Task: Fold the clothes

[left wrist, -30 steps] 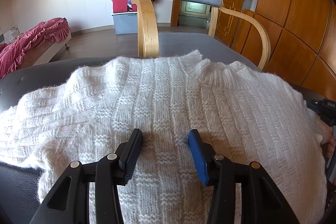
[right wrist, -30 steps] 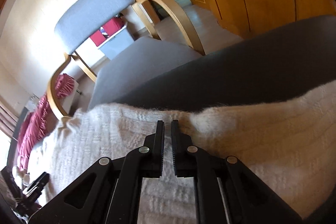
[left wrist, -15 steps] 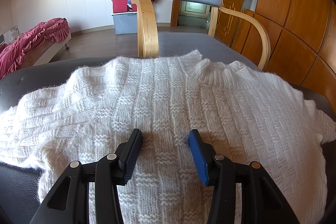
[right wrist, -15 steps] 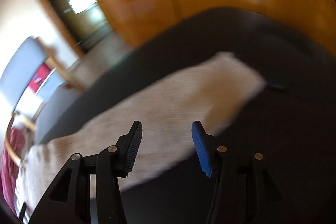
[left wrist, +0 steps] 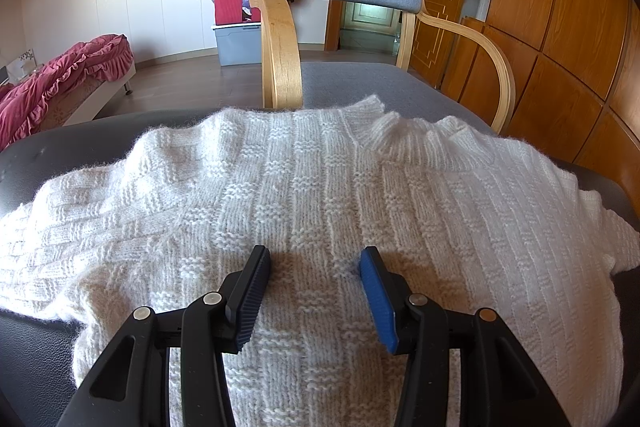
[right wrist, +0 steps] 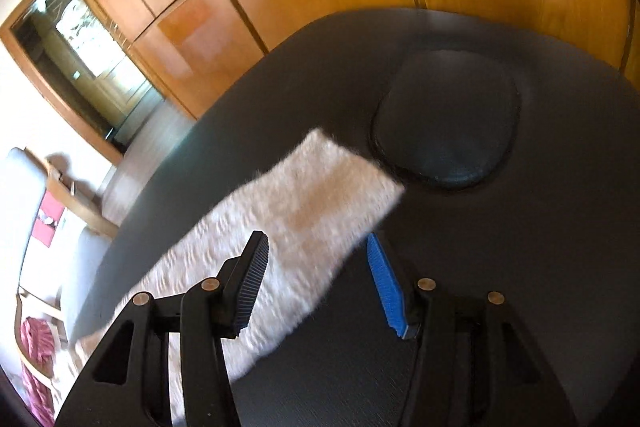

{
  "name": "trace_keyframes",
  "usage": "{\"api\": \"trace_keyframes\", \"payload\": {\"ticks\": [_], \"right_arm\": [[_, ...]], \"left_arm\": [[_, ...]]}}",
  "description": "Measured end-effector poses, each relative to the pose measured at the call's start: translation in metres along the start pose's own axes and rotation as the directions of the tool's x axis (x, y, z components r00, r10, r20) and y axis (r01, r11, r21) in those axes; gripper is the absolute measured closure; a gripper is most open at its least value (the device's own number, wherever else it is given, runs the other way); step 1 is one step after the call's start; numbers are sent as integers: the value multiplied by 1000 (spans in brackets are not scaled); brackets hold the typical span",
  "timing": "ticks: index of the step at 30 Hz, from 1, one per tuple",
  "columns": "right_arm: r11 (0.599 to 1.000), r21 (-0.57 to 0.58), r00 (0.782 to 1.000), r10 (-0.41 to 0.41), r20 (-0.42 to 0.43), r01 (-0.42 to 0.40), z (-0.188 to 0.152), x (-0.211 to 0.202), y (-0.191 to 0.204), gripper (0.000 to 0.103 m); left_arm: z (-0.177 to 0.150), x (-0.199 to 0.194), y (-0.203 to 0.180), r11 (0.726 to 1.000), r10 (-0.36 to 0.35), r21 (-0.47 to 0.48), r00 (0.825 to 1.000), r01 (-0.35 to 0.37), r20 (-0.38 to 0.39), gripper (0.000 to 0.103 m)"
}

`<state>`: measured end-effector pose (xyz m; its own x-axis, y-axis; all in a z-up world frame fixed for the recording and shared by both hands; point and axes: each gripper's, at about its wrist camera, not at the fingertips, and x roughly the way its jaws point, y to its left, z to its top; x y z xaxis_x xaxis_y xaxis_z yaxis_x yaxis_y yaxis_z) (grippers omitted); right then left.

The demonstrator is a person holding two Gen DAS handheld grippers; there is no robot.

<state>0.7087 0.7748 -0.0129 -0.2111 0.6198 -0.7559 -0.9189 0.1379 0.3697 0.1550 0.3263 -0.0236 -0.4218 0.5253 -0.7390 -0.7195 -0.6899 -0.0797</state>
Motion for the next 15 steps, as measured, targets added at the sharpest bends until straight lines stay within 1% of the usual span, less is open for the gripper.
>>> {"api": "trace_keyframes", "payload": {"ticks": [3, 4, 5, 6, 7, 8, 10, 12, 15], "right_arm": [[1000, -11, 1000, -20, 17, 20, 1, 4, 2, 48], [999, -31, 999, -36, 22, 37, 0, 5, 5, 51], [997, -51, 998, -53, 26, 55, 0, 5, 7, 66], [995, -75, 997, -69, 28, 71, -2, 6, 11, 75], [991, -99, 996, -85, 31, 88, -5, 6, 15, 77], [992, -99, 997, -76, 27, 78, -5, 5, 14, 83], [995, -85, 998, -56, 20, 57, -6, 3, 11, 86], [998, -53, 999, -20, 27, 21, -5, -5, 8, 93], [998, -54, 997, 37, 66, -34, -7, -24, 19, 95]], "left_arm": [[0, 0, 0, 1000, -2, -2, 1000, 2, 0, 55], [0, 0, 0, 1000, -3, -2, 1000, 3, 0, 55], [0, 0, 0, 1000, -4, -2, 1000, 4, 1, 55], [0, 0, 0, 1000, -4, -2, 1000, 4, 1, 55], [0, 0, 0, 1000, -5, -3, 1000, 5, 1, 55], [-1, 0, 0, 1000, -6, -3, 1000, 6, 1, 55], [-1, 0, 1, 1000, -9, -5, 1000, 9, 2, 55], [-1, 0, 1, 1000, -11, -6, 1000, 11, 2, 54], [0, 0, 0, 1000, -12, -7, 1000, 12, 2, 54]]}}
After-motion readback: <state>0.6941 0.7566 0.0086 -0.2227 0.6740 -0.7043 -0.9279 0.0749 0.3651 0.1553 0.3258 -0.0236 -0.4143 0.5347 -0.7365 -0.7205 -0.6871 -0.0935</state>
